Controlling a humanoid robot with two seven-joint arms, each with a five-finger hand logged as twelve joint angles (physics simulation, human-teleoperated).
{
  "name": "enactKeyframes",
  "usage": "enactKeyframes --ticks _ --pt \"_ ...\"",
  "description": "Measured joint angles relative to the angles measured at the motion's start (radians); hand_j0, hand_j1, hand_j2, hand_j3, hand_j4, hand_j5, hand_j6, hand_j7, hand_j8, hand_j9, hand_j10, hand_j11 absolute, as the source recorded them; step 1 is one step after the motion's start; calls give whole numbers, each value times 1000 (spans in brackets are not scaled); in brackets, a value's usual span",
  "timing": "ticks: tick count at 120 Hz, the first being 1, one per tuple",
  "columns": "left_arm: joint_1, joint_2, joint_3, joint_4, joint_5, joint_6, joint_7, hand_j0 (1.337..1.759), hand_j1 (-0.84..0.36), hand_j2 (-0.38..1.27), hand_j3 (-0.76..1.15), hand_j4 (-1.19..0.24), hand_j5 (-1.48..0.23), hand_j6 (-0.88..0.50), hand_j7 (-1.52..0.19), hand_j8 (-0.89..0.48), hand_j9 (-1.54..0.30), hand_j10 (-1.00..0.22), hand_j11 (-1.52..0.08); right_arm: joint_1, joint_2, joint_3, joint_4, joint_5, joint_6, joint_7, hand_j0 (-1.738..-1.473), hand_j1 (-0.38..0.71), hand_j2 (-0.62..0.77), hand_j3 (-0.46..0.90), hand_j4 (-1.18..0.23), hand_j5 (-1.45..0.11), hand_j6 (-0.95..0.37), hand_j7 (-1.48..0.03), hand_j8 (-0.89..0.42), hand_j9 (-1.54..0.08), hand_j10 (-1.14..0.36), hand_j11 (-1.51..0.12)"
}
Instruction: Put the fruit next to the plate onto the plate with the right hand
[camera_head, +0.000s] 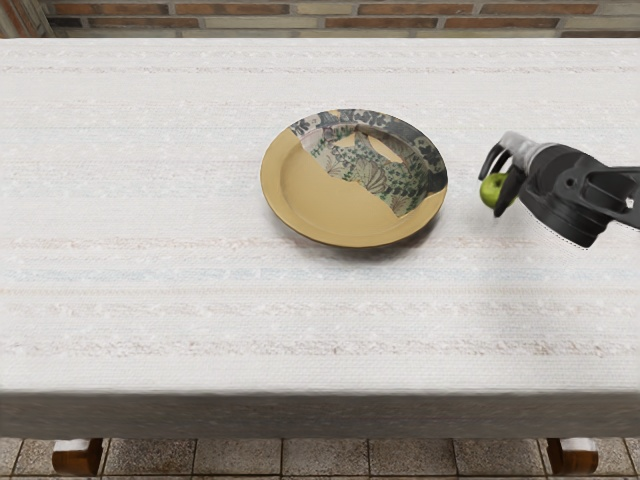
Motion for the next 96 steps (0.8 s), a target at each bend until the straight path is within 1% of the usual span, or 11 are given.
enactKeyframes --ticks 3,11,21,30,46,54,66,70,91,93,96 --pt "0 0 0 0 0 0 0 1658 349 0 0 0 0 0 0 0 0 0 0 3 -5 9 0 0 8 0 -1658 256 358 4 -767 -1181 -421 -1072 -336 -1179 -588 -1206" --pt "0 0 0 0 0 0 0 1658 349 0 0 0 0 0 0 0 0 0 0 20 -11 25 0 2 24 0 -1658 285 425 3 -765 -1196 -409 -1076 -325 -1192 -583 -1217" --pt "0 0 0 0 0 0 0 1658 349 0 0 0 0 0 0 0 0 0 0 41 -7 41 1 3 32 0 -1658 267 385 3 -766 -1205 -408 -1079 -321 -1196 -588 -1219" --pt "0 0 0 0 0 0 0 1658 349 0 0 0 0 0 0 0 0 0 0 55 5 60 2 2 35 0 -1658 295 468 1 -773 -1198 -423 -1081 -329 -1175 -616 -1194" --pt "0 0 0 0 0 0 0 1658 349 0 0 0 0 0 0 0 0 0 0 78 17 97 26 3 37 -1 -1658 337 538 2 -776 -1201 -395 -1084 -333 -1159 -605 -1178" --pt "0 0 0 0 0 0 0 1658 349 0 0 0 0 0 0 0 0 0 0 85 38 116 36 4 38 -1 -1658 357 577 1 -773 -1208 -394 -1084 -321 -1165 -617 -1181" --pt "0 0 0 0 0 0 0 1658 349 0 0 0 0 0 0 0 0 0 0 88 75 140 41 4 36 0 -1658 355 581 1 -778 -1203 -399 -1086 -337 -1155 -643 -1174" --pt "0 0 0 0 0 0 0 1658 349 0 0 0 0 0 0 0 0 0 0 88 91 148 41 5 36 0 -1658 358 582 1 -778 -1207 -393 -1087 -323 -1155 -640 -1177" --pt "0 0 0 0 0 0 0 1658 349 0 0 0 0 0 0 0 0 0 0 84 178 166 21 7 29 0 -1658 389 607 1 -785 -1205 -351 -1092 -302 -1152 -647 -1174" --pt "0 0 0 0 0 0 0 1658 349 0 0 0 0 0 0 0 0 0 0 84 184 166 19 7 28 0 -1658 390 606 0 -787 -1203 -363 -1092 -298 -1148 -652 -1170" --pt "0 0 0 0 0 0 0 1658 349 0 0 0 0 0 0 0 0 0 0 84 193 167 15 6 27 0 -1658 388 597 1 -788 -1202 -361 -1092 -316 -1146 -659 -1166"
